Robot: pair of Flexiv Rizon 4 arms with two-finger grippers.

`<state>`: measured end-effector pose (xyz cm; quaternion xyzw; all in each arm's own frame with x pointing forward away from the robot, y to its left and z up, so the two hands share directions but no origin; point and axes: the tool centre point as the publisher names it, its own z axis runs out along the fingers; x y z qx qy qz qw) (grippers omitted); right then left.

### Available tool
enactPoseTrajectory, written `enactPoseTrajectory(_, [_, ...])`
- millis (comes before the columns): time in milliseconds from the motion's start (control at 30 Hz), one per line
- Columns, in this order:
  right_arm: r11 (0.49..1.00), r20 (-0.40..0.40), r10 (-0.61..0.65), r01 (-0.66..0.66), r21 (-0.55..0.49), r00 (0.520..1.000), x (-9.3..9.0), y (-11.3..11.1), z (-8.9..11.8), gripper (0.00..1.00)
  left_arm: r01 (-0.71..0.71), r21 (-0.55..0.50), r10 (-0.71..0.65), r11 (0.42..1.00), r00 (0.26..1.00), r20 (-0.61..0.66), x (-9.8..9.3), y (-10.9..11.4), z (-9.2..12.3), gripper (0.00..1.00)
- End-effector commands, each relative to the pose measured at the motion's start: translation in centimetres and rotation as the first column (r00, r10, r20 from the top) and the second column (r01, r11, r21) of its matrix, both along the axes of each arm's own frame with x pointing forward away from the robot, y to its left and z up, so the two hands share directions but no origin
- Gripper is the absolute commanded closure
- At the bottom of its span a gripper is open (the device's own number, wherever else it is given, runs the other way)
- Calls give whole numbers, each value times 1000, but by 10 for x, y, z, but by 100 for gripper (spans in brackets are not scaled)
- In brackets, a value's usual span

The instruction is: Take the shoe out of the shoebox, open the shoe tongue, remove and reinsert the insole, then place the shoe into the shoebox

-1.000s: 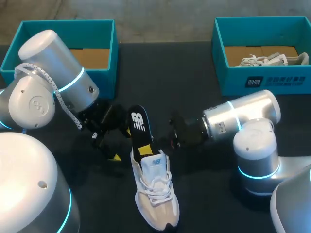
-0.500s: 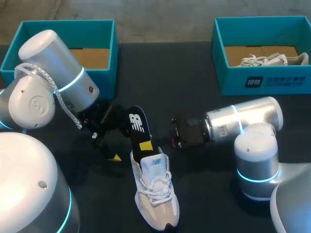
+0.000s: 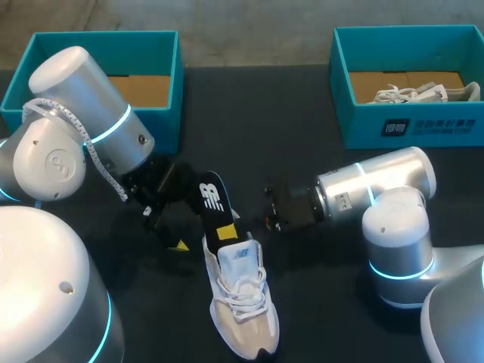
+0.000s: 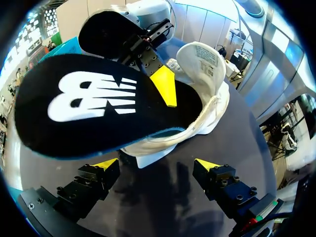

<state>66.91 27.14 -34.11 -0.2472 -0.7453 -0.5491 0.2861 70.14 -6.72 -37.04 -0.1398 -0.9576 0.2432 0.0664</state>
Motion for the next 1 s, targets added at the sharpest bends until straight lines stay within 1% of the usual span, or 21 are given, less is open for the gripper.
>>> enactPoseTrajectory(33, [1000, -8, -10, 10, -6, 1000, -9, -3, -5, 100, 0, 2, 0, 1000, 1000, 1, 0, 0, 0, 0])
enactPoseTrajectory(300, [1000, -35, -9, 8, -20, 999, -19, -9, -15, 100, 0, 2, 0, 1000, 1000, 1, 0, 0, 0, 0])
enactPoseTrajectory(400, [1000, -39, -6, 5, -22, 999, -22, -10, -16, 100, 0, 2, 0, 1000, 1000, 1, 0, 0, 0, 0])
enactPoseTrajectory(500, [1000, -24, 1, -2, -5, 1000, -23, -11, -13, 100, 0, 2, 0, 1000, 1000, 1, 0, 0, 0, 0])
enactPoseTrajectory(567, [1000, -8, 3, -3, 3, 1000, -23, -10, -11, 77, 0, 2, 0, 1000, 1000, 1, 0, 0, 0, 0])
enactPoseTrajectory(600, [1000, -2, 4, -4, 5, 1000, -22, -9, -9, 69, 0, 2, 0, 1000, 1000, 1, 0, 0, 0, 0])
enactPoseTrajectory(633, [1000, 6, 7, -7, 7, 1000, -22, -8, -7, 64, 0, 2, 0, 1000, 1000, 1, 0, 0, 0, 0])
enactPoseTrajectory(733, [1000, 24, 12, -12, 15, 1000, -20, -6, -3, 62, 0, 2, 0, 1000, 1000, 1, 0, 0, 0, 0])
enactPoseTrajectory(1000, [999, 59, 15, -17, 32, 998, -13, -1, 7, 64, 0, 2, 0, 1000, 1000, 1, 0, 0, 0, 0])
